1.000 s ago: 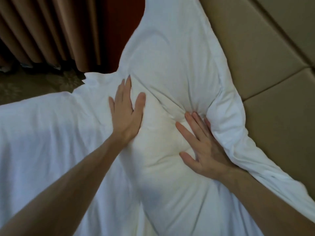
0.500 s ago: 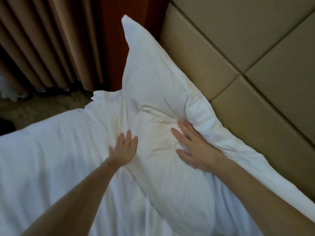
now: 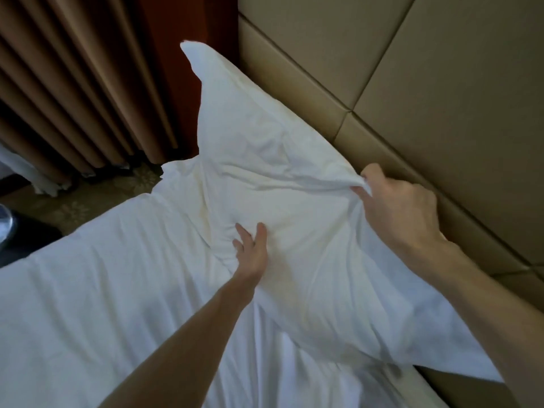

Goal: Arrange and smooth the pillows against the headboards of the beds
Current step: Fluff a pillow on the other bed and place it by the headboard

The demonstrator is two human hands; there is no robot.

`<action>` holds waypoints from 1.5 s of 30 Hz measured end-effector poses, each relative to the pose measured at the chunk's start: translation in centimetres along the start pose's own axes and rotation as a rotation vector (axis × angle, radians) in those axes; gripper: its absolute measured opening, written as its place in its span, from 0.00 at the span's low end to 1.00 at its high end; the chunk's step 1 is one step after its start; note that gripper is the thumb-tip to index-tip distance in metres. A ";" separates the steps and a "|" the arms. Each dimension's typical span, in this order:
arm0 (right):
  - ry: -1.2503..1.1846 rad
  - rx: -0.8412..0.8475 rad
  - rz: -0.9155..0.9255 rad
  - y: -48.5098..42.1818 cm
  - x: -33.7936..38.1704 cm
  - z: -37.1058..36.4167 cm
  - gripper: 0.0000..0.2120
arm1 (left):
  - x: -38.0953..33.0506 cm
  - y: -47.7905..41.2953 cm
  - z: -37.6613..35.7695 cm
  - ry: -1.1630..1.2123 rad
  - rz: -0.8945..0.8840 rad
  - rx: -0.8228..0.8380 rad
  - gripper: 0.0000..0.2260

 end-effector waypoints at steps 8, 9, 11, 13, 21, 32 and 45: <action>0.083 -0.103 0.130 -0.4 0.1 1.2 0.11 | -1.9 -1.8 -1.2 -0.038 0.096 0.140 0.41; 0.068 -0.108 0.144 -0.3 -0.2 1.1 0.11 | -2.0 -1.2 -0.3 0.040 0.061 0.157 0.37; 0.093 -0.058 0.190 0.0 -0.6 0.5 0.12 | -2.2 0.4 0.7 0.173 0.012 0.139 0.30; 0.117 -0.030 0.266 0.2 -0.6 0.1 0.12 | -2.1 2.2 0.3 0.239 0.001 0.092 0.28; -0.028 0.211 0.375 2.1 -1.5 2.9 0.29 | -0.7 13.4 -12.4 -0.427 -0.385 0.257 0.35; 0.486 0.699 0.683 18.1 -4.6 0.5 0.18 | 3.6 18.5 -4.7 -1.152 -0.563 0.447 0.17; 0.222 0.168 0.699 3.7 9.3 -3.0 0.29 | 1.6 16.1 5.6 -1.099 -0.231 0.141 0.16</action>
Point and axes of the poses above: each hand's wrist, its own y-axis away from the middle knuckle, its own z-axis out of the back of the hand, x = y × z, the point moved 6 cm from there along -y, towards the middle knuckle, and after that the axes turned 1 degree about -x, right-handed, at the moved point
